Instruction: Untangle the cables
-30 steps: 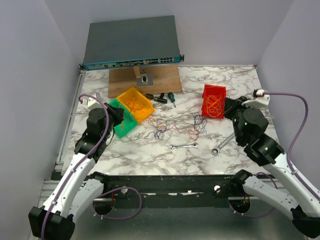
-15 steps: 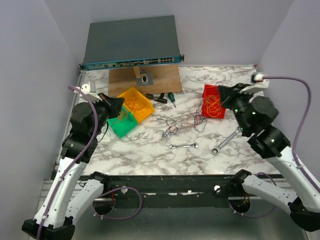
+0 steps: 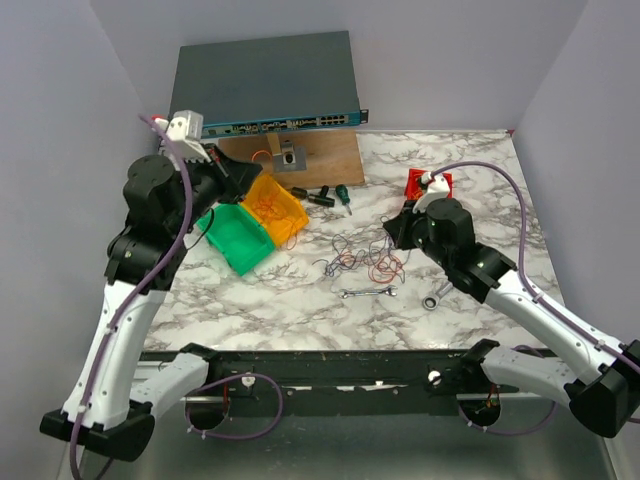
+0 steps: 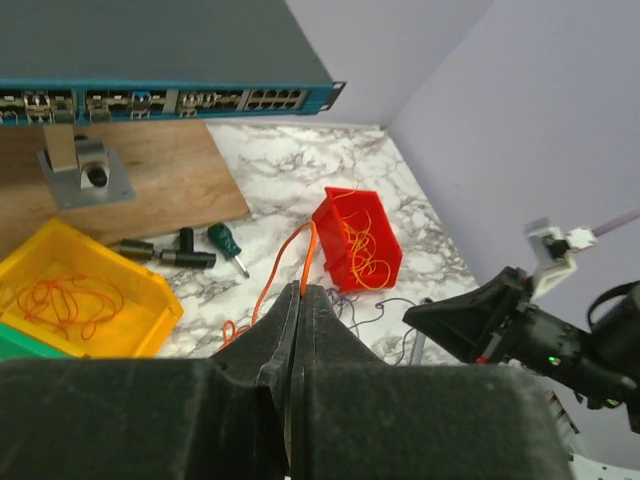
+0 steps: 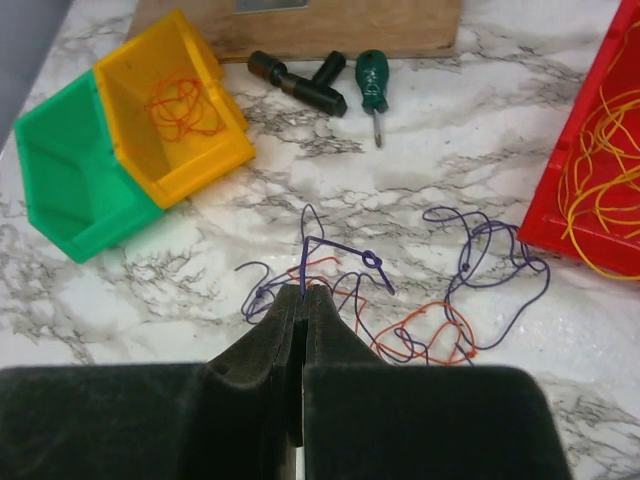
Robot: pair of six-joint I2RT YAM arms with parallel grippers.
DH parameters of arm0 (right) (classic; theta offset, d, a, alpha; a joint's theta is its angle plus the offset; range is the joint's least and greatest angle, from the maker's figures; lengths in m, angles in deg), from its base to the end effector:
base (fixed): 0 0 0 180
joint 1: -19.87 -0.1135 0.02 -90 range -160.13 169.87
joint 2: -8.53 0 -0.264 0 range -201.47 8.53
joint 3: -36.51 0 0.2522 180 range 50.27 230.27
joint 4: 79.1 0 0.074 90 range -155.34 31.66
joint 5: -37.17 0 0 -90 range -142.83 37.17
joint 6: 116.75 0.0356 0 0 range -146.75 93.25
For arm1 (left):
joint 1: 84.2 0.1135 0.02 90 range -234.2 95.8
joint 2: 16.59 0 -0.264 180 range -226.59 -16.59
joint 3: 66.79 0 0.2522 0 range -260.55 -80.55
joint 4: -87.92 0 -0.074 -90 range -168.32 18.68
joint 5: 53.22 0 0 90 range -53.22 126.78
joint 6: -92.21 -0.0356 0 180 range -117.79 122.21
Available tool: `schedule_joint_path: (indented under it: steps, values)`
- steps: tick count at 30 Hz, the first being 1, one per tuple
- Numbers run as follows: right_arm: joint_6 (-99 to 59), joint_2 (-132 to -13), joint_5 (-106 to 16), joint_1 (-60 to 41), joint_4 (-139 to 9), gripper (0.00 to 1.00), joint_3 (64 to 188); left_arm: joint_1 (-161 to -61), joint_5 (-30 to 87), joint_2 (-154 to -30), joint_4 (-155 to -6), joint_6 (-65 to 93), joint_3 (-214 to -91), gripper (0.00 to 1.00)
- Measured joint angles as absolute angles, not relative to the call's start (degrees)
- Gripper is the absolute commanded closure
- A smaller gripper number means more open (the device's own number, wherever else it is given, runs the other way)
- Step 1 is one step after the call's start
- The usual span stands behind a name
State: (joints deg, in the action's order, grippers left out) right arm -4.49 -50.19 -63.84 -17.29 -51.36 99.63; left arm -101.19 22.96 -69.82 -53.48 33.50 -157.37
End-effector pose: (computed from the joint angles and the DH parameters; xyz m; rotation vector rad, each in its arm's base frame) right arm 0.1909 0.1362 0.3153 -0.1335 1.9980 0.4841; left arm 0.1610 -0.0581 0.4756 -0.0112 1.6576 -0.8407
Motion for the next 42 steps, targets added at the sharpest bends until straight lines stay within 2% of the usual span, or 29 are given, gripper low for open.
schedule_joint_path:
  steps: [9, 18, 29, 38, 42]
  values:
    - [-3.38, -50.16, -60.38, -17.29, -56.41, 0.99, 98.34, -101.19, 23.79, -77.52, -57.02, 37.76, -151.01, 1.00]
    - [-3.03, -50.29, -59.12, -17.29, -58.73, 0.99, 97.51, -101.19, 29.95, -82.52, -70.15, 42.75, -140.89, 1.00]
    - [-2.94, -51.06, -58.00, -17.29, -59.25, 0.99, 97.71, -101.17, 41.25, -87.77, -77.15, 41.39, -140.16, 1.00]
    - [-2.98, -52.94, -57.98, -17.29, -59.34, 0.99, 99.87, -101.17, 45.01, -87.97, -77.91, 38.42, -144.43, 1.00]
    - [-2.77, -53.70, -57.61, -17.29, -59.36, 0.99, 99.87, -101.17, 45.19, -88.82, -80.58, 39.58, -142.53, 1.00]
